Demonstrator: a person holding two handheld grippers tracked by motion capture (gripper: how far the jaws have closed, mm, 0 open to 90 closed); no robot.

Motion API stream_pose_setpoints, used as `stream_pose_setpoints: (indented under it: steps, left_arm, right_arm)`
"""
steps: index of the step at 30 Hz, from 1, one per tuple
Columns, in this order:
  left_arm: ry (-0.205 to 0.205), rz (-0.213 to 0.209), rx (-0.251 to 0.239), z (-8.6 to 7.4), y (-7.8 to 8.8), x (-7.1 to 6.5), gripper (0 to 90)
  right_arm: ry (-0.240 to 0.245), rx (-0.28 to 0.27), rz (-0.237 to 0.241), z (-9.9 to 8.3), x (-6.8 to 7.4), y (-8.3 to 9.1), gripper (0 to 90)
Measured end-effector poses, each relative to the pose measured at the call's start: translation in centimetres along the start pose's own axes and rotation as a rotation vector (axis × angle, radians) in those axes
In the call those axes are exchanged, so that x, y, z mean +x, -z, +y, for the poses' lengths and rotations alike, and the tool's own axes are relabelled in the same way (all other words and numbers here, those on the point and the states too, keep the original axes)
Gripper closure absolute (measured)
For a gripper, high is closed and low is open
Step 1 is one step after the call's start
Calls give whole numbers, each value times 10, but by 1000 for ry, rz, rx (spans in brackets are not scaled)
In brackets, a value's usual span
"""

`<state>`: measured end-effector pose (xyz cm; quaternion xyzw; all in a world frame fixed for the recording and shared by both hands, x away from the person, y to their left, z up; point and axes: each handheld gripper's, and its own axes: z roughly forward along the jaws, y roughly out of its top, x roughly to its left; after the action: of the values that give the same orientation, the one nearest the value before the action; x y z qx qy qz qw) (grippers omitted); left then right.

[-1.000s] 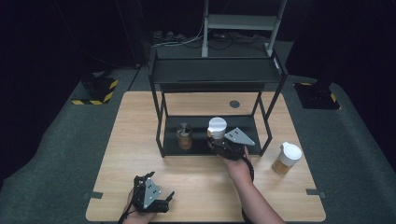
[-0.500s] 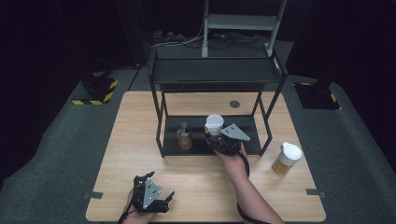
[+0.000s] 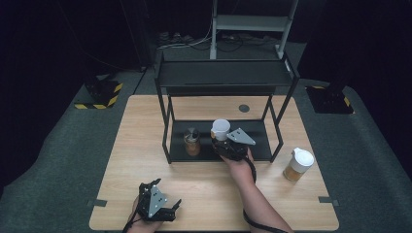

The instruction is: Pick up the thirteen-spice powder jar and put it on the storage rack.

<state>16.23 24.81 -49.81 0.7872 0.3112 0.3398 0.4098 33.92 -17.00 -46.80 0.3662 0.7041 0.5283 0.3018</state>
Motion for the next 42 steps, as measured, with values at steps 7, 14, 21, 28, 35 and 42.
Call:
stream_pose_setpoints:
  steps: [7, 14, 21, 28, 35, 42]
  left_arm:
    - [-2, -2, -5, -1, 1, 0, 8]
    - [6, -4, -10, -2, 1, 1, 8]
    - [4, -4, -10, -2, 1, 1, 8]
    - [10, -7, -15, -3, 1, 2, 8]
    - [12, -8, -14, -3, 1, 3, 8]
    - [7, -7, -15, -3, 1, 2, 8]
  right_arm:
    - [-1, 8, -3, -2, 2, -5, 305]
    - [-2, 20, -5, -3, 4, -10, 304]
    - [-6, 25, -11, -4, 3, -11, 304]
    - [-8, 21, -9, -8, 3, -12, 304]
    - [-8, 16, -10, -10, 3, -11, 303]
    - [-8, 2, -1, -16, 0, -9, 301]
